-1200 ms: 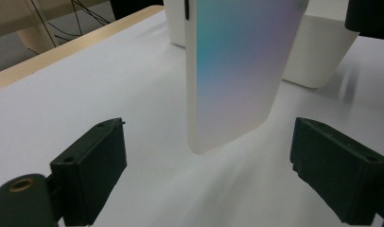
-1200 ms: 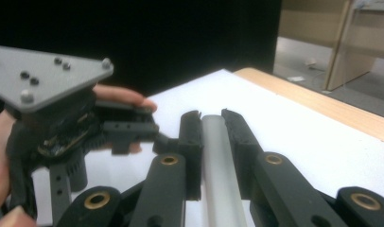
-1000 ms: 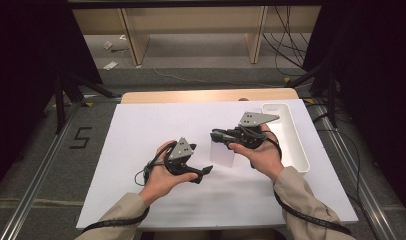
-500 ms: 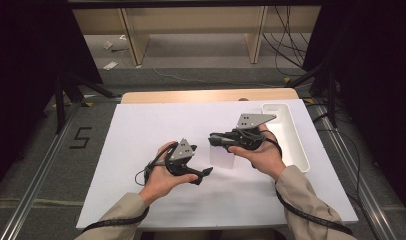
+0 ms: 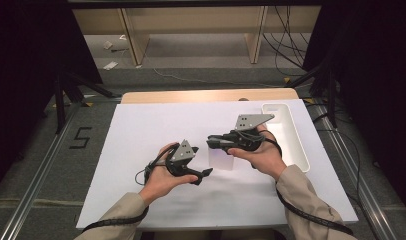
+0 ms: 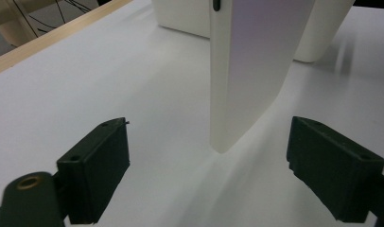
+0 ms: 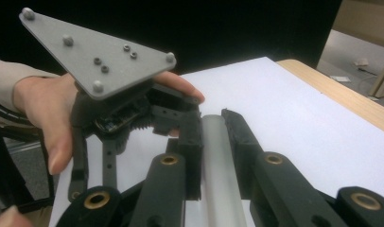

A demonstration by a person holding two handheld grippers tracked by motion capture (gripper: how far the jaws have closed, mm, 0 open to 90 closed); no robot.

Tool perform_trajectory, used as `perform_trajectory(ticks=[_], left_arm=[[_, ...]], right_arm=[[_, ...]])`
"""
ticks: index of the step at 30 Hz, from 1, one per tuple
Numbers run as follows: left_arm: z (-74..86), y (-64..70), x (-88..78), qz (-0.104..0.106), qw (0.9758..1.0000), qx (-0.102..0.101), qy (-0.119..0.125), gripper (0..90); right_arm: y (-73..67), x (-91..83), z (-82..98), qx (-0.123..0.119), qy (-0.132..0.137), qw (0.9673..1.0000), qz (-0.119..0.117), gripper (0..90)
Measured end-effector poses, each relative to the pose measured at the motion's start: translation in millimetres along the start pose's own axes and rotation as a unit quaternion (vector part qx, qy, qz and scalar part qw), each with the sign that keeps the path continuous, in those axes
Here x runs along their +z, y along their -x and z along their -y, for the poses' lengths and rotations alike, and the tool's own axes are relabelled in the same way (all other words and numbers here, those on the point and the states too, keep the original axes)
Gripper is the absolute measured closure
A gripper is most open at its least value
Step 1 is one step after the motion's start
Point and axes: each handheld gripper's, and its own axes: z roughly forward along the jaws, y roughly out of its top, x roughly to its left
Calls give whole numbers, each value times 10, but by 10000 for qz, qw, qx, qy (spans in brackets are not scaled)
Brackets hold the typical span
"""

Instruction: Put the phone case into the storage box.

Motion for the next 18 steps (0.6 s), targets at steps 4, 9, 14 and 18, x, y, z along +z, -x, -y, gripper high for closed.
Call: perform_trajectory(ticks=[4,9,14,18], left_arm=[[11,7,17,53,10000,25,-37,145],[29,5,33,68,9999,30,-100,147],[40,6,48,90,9999,25,-104,151],[47,2,54,99,9999,24,-122,154]], right_arm=[[-12,2,-11,-9,-13,10000,-54,798],[-21,1,-23,0,33,9999,-106,798],[-23,-10,-36,-20,74,9999,-112,799],[-30,-21,-54,4,130,9998,-127,799]])
